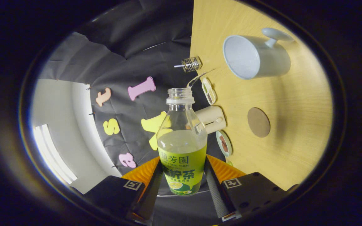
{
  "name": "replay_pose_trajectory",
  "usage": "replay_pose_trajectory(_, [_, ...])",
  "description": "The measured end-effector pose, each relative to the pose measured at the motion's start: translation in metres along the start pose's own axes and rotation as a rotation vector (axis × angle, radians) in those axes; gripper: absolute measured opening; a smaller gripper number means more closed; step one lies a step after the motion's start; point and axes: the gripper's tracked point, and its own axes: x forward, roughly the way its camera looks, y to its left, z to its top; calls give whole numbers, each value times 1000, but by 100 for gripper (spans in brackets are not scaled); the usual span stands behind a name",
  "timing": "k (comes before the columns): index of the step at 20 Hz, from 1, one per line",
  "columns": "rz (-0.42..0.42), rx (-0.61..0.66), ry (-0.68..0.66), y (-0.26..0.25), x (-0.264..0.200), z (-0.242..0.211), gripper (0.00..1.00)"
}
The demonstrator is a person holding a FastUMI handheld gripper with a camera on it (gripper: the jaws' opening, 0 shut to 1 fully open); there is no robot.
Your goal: Take the bottle from table, then pour the juice into the cup, finally place the bottle on the coaster
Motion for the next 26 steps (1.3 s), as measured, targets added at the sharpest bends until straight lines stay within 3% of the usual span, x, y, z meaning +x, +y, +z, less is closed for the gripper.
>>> replay_pose_trajectory(26, [75, 109, -15, 44, -1, -4, 79])
